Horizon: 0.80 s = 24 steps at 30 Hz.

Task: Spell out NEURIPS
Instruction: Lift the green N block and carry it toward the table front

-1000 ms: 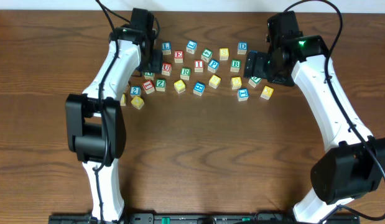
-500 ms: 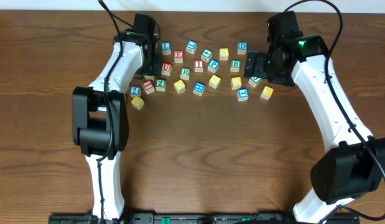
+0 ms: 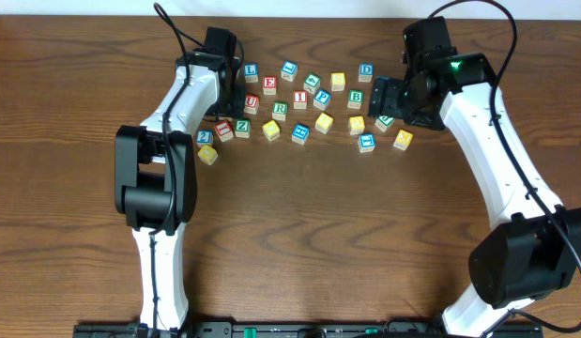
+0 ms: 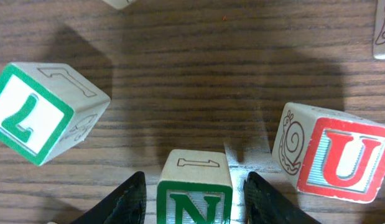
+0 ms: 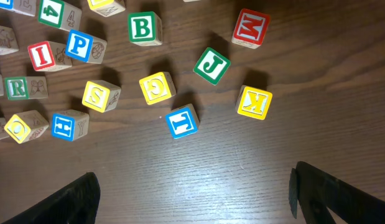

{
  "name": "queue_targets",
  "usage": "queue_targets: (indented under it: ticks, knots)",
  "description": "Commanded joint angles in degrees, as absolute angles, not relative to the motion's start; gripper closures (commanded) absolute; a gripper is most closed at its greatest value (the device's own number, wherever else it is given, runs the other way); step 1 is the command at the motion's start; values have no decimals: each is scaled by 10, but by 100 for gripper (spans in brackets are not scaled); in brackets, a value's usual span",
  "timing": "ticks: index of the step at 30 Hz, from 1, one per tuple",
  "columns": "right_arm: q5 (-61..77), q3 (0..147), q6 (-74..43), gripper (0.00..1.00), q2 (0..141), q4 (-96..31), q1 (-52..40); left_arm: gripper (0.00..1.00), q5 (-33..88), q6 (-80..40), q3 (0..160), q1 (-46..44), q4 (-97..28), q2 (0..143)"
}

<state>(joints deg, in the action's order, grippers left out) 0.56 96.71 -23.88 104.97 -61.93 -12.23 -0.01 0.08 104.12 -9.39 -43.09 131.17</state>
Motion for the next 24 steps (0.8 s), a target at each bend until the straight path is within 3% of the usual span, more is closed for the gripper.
queue_targets:
  ticks: [1,16,24]
  knots:
    - [-1,978,-235,5,1051,-620,-121,50,-7,4,1044,-91,-423,1318]
    - [-1,978,-235,6,1051,-622,-121,59,-6,2,1041,-91,-420,1329]
    - [-12,978,-235,5,1051,-622,-121,77,-7,0,1042,-91,-417,1329]
